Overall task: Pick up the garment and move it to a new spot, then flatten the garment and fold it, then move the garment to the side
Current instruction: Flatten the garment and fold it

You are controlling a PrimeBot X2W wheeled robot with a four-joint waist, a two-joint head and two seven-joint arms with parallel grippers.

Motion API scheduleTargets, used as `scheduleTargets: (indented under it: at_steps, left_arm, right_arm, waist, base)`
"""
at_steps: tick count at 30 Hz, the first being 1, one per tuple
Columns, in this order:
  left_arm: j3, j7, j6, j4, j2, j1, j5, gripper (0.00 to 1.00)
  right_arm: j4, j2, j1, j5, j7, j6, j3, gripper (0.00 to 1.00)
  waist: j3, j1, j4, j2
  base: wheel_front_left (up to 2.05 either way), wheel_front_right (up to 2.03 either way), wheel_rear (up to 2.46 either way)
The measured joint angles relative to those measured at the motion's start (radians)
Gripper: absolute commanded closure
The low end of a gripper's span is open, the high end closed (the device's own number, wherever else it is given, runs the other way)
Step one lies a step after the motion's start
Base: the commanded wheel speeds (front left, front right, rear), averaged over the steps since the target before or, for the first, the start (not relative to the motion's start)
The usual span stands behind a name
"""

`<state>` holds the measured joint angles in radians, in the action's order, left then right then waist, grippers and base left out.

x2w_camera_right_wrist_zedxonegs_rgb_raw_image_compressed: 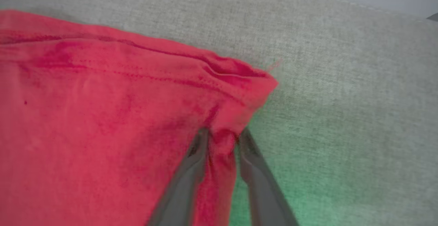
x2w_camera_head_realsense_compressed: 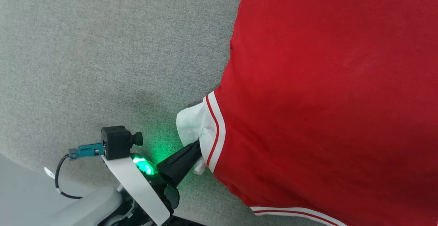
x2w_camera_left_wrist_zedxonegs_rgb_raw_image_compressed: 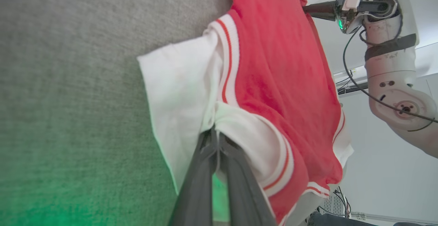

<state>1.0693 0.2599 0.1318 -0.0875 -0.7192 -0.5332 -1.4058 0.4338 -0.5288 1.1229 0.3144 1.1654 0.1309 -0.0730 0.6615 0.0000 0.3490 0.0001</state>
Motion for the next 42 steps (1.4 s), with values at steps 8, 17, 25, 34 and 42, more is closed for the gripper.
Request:
scheduleTargets:
  at_steps: [8,17,25,34,42]
  left_arm:
    - [-0.069,0.001,0.0,0.055,-0.006,0.037,-0.006,1.0]
    - [-0.165,0.001,0.0,0.087,-0.037,0.173,-0.006,1.0]
    - [-0.25,0.002,0.0,0.109,-0.04,0.262,-0.007,1.0]
    - [-0.267,0.002,0.0,0.107,-0.038,0.295,-0.002,1.0]
    - [-0.265,0.002,0.0,0.106,-0.036,0.295,-0.002,1.0]
  right_arm:
    - [-0.018,-0.007,-0.099,0.071,-0.057,0.0,0.049,1.0]
    - [-0.334,-0.127,-0.508,0.301,0.027,0.0,0.079,1.0]
    - [-0.672,-0.049,-1.043,0.413,0.146,0.0,-0.04,1.0]
    - [-0.879,0.104,-1.378,0.403,0.181,0.0,-0.016,1.0]
    - [-0.922,0.127,-1.345,0.381,0.071,0.0,-0.055,0.0]
  waist:
    - [-0.084,0.0,-0.045,-0.0001]
    - [-0.219,0.0,-0.136,-0.0001]
    - [-0.3,0.0,-0.228,0.0]
    - [-0.333,0.0,-0.263,0.0]
    - [-0.331,0.0,-0.269,0.0]
  base:
    - [0.0,0.0,0.0]
    - [0.0,0.0,0.0]
    - [0.0,0.0,0.0]
    - [0.0,0.0,0.0]
    - [0.0,0.0,0.0]
